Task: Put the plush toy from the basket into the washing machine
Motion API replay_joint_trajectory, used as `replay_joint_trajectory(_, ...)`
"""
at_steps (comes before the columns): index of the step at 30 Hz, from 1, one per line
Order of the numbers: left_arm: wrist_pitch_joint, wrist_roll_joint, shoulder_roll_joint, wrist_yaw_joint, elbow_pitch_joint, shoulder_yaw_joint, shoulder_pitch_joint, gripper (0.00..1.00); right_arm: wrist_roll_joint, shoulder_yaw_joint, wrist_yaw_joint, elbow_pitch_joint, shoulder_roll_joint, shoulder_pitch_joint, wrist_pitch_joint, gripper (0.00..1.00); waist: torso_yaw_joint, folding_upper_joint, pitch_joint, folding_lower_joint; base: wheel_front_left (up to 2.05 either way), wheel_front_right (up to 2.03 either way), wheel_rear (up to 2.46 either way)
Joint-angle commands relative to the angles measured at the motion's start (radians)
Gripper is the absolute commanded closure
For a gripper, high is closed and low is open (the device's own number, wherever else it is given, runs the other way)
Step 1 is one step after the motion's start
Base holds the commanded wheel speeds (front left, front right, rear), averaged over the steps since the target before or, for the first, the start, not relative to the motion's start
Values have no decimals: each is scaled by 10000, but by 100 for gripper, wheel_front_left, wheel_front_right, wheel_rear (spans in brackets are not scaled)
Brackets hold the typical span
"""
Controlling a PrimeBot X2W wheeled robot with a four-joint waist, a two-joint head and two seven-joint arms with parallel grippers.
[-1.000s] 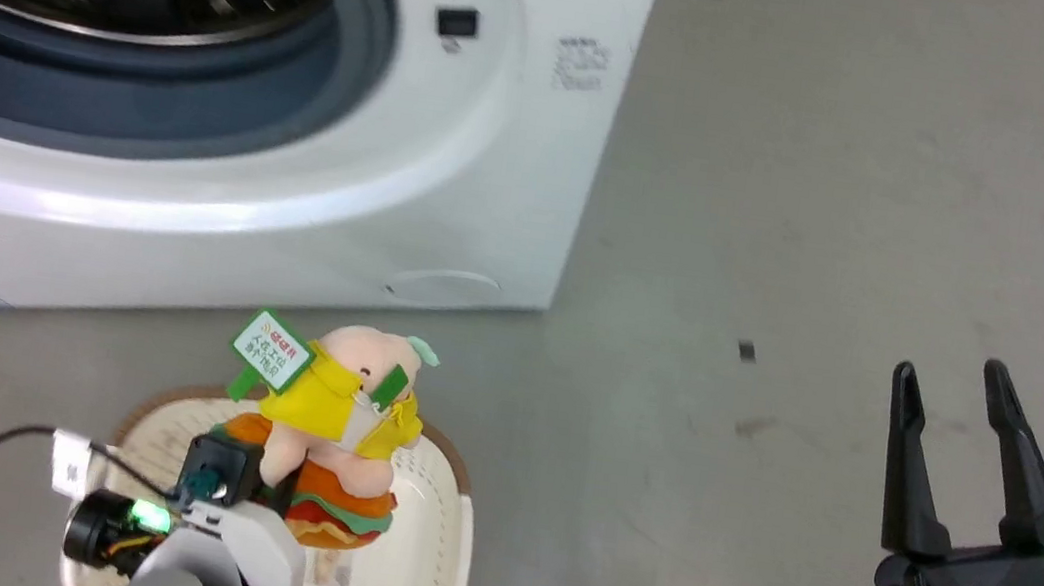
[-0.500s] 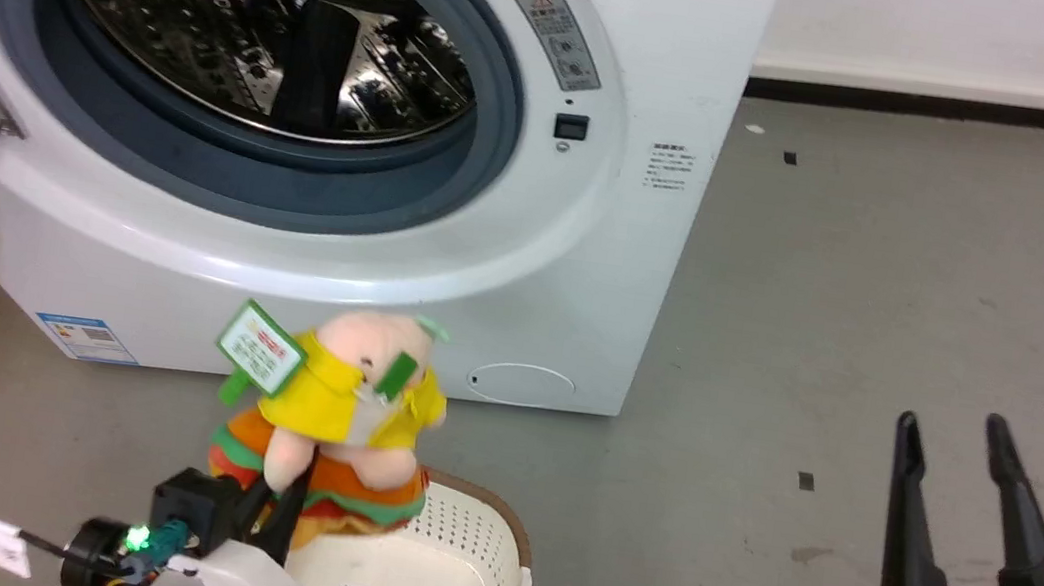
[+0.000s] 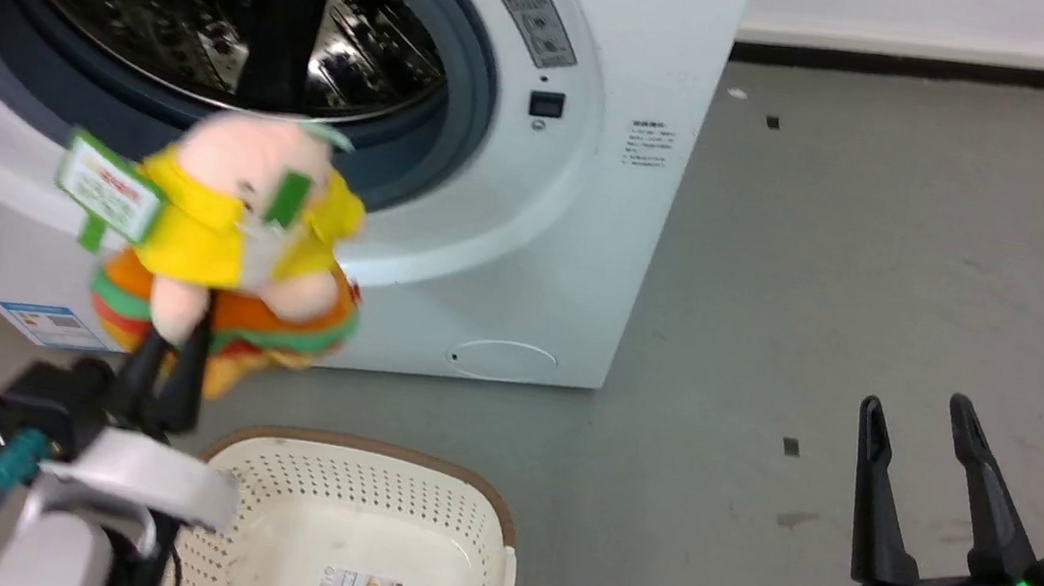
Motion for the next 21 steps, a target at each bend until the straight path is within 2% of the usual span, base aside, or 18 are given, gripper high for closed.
replay_joint_trajectory(1,-54,12,144,-79,-27,114,-365,100,94,21,-7,-74,-2,-203,-44,0,-209,0,273,1,0,0,0)
replay_joint_trajectory(9,481,-54,1065,-216,517,447,-2625,100,-20,142,-7,-533,-2,-813,-44,0,-802,0,1649,1,0,0,0)
replay_joint_trajectory(21,2339,152,3320,-460,2444,550,-7027,100,693,421,-7,-1291,-2,-2021,-44,0,-2011,0,4256,1,0,0,0)
